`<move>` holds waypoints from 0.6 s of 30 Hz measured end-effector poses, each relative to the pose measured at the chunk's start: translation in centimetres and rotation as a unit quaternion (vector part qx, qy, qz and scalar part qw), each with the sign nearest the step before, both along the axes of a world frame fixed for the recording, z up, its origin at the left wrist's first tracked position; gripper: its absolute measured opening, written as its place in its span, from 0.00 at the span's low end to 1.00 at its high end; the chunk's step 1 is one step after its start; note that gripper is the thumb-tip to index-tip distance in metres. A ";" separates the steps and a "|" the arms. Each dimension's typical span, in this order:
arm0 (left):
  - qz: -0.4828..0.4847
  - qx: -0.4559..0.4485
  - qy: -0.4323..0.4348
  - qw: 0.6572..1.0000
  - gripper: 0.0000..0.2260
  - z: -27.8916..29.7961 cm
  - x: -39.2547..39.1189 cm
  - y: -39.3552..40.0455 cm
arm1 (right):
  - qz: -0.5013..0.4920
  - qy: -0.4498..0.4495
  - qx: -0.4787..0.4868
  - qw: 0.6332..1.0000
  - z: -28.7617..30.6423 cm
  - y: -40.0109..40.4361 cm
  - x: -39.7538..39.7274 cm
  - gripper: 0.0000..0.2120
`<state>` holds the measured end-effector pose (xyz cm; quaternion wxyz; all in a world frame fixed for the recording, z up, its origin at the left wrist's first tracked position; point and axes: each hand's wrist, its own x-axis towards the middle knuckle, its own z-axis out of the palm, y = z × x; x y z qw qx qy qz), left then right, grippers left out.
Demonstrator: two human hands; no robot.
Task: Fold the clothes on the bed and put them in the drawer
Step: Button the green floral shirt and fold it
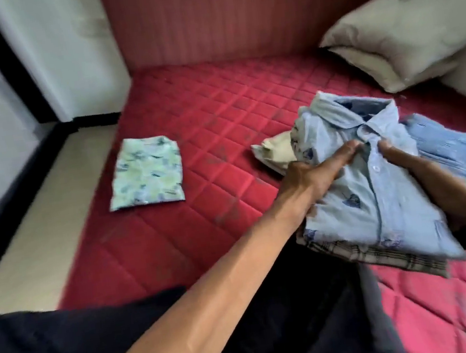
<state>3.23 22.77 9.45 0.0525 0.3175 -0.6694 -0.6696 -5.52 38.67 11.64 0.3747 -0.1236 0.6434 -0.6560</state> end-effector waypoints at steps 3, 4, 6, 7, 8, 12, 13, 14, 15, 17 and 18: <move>0.059 -0.052 -0.029 0.996 0.38 1.1 1.9 -8.6 | 0.054 0.021 -0.018 0.998 -0.4 -9.5 0.1 0.16; 0.078 -0.064 -0.030 0.994 0.38 1.1 2.5 -11.4 | 0.058 0.042 -0.006 0.997 -0.9 -12.6 0.2 0.15; 0.121 -0.075 -0.038 0.989 0.34 0.5 4.7 -17.7 | 0.074 0.074 0.037 0.994 -2.7 -19.8 0.4 0.25; 0.131 -0.079 -0.040 0.987 0.30 0.2 5.7 -20.3 | 0.086 0.075 0.052 0.992 -3.9 -23.0 0.3 0.34; 0.139 -0.083 -0.043 0.986 0.26 -0.5 6.8 -23.3 | 0.093 0.071 0.062 0.991 -5.1 -26.5 0.5 0.41; 0.156 -0.083 -0.050 0.983 0.35 -3.6 9.7 -31.9 | 0.057 0.088 0.074 0.992 -9.0 -36.7 1.9 0.24; 0.161 -0.084 -0.057 0.982 0.40 -4.9 9.9 -33.9 | 0.058 0.097 0.081 0.990 -10.2 -38.9 2.0 0.22; 0.162 -0.087 -0.066 0.981 0.43 -6.1 10.1 -35.4 | 0.060 0.100 0.086 0.990 -11.3 -40.8 2.1 0.22; 0.166 -0.092 -0.079 0.979 0.46 -7.6 10.1 -36.8 | 0.059 0.100 0.093 0.989 -12.6 -42.4 2.0 0.22; 0.179 -0.100 -0.109 0.973 0.55 -10.9 9.8 -39.0 | 0.063 0.110 0.117 0.985 -15.5 -45.1 1.6 0.23; 0.182 -0.102 -0.121 0.970 0.58 -12.7 9.4 -39.5 | 0.062 0.120 0.132 0.982 -17.1 -46.0 1.2 0.23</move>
